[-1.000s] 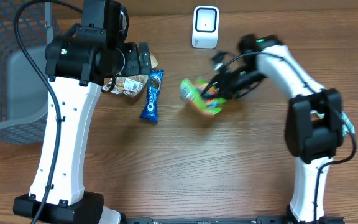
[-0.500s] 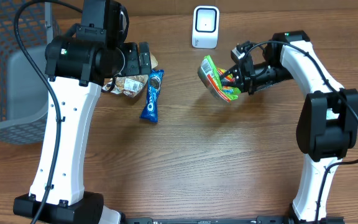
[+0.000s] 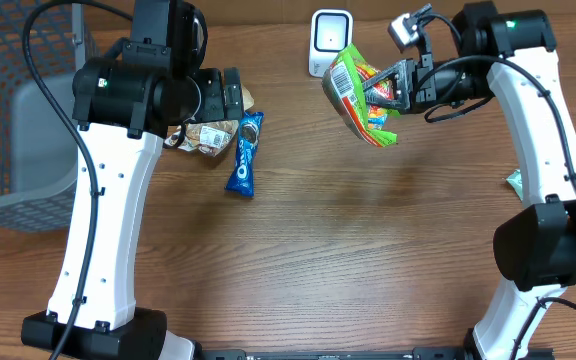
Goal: Scan the item barcode
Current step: 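Hold the Haribo bag up in front of the scanner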
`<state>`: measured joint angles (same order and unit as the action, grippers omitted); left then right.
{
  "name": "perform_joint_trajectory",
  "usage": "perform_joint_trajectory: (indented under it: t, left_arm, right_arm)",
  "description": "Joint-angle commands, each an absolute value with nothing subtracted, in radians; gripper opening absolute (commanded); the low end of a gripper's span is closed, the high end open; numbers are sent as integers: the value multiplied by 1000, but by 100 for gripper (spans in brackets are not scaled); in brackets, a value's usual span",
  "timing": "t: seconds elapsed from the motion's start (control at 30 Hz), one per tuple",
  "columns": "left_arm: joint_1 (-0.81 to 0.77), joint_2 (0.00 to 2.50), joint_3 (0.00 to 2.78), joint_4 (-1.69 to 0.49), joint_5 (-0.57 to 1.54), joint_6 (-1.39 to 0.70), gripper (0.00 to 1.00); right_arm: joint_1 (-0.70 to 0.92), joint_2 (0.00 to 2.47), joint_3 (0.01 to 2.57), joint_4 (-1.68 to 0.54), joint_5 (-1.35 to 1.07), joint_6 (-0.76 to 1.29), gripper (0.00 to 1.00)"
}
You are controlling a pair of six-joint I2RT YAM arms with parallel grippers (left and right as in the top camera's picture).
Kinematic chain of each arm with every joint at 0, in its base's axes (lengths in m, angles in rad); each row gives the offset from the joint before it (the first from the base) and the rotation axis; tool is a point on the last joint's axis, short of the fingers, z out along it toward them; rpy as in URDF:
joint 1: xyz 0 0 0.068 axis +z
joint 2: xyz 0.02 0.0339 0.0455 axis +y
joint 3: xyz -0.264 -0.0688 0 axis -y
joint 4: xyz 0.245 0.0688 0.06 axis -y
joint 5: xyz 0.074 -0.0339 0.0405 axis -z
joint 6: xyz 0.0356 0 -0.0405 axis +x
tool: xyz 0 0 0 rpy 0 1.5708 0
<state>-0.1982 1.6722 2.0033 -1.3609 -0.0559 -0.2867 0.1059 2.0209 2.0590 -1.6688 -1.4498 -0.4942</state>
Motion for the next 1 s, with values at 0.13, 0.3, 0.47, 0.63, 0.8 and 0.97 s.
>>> perform_joint_trajectory:
  t: [0.13,0.3,0.47,0.63,0.8,0.97]
  left_arm:
    - [-197,1681,2004,-1357,-52,-296,100]
    - [-197,1681,2004,-1357,-52,-296,100]
    - [-197,1681,2004,-1357,-52,-296,99]
    - [-197,1681,2004,-1357,-52,-296,100]
    - [-197,1681,2004,-1357,-52,-296,100]
    - [-197,1681,2004,-1357,-52,-296,100]
  right_arm:
    - [108,2012,2077,-1451,-1306,-385,4]
    - [154,2012,2077,-1227,-854,-72,4]
    - [227,2012,2077,-1114,-595,-12,4]
    - [311,2012,2075,-998,-151,76,4]
    - [389,2022,2056,-860,233,83,4]
    - [413,2069,2046,-715,448,78,4]
